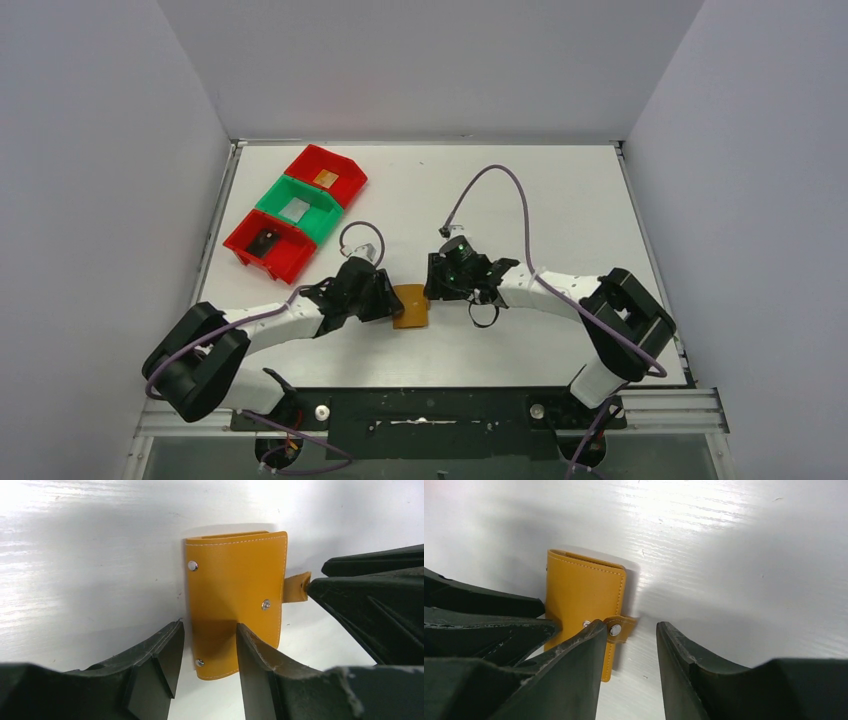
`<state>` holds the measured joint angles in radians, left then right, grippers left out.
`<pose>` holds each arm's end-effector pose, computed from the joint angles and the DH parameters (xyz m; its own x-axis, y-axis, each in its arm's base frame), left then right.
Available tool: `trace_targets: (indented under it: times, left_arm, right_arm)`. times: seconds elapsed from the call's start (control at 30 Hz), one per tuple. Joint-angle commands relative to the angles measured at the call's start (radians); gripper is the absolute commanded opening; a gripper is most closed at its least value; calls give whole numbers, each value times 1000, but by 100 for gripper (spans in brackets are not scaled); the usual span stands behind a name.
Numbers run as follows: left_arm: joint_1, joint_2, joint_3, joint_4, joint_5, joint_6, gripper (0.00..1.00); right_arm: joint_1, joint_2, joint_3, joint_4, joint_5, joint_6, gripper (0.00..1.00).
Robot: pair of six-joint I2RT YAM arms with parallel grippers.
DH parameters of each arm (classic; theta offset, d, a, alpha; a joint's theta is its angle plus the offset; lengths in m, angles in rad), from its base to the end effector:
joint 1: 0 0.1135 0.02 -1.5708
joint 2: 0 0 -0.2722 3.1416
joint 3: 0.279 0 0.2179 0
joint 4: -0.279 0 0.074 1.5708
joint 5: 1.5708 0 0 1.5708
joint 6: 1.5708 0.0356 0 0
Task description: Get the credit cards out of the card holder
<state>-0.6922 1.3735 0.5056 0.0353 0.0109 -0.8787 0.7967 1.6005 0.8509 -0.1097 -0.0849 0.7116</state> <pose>0.1703 -0.1417 0.1783 -0.8591 -0.2878 -0.4232 -0.0275 0.8517 -0.5233 0.2032 0.2122 0.2039 -0.8915 0.0189 -0.4526 -0.2231 0.8512 0.4751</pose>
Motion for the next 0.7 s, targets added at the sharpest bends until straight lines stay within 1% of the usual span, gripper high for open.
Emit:
trace_targets:
  times: [0.0, 0.13, 0.3, 0.4, 0.53, 0.67]
  left_arm:
    - [-1, -9, -13, -112, -32, 26, 44]
    - [-1, -11, -11, -114, -32, 27, 44]
    - [-2, -13, -6, -116, -29, 32, 45]
    - [-1, -15, -6, -121, -31, 33, 45]
    - [-1, -15, -5, -123, -32, 34, 45]
    - [-1, -14, -4, -123, -31, 34, 45]
  right_arm:
    - [24, -19, 50, -98, 114, -46, 42]
    - [35, -6, 78, -130, 143, -43, 42]
    - [46, 28, 85, -117, 113, -25, 37]
    - [59, 36, 93, -124, 127, -12, 37]
    - [68, 48, 108, -137, 133, -9, 37]
    - [87, 56, 126, -142, 135, -13, 42]
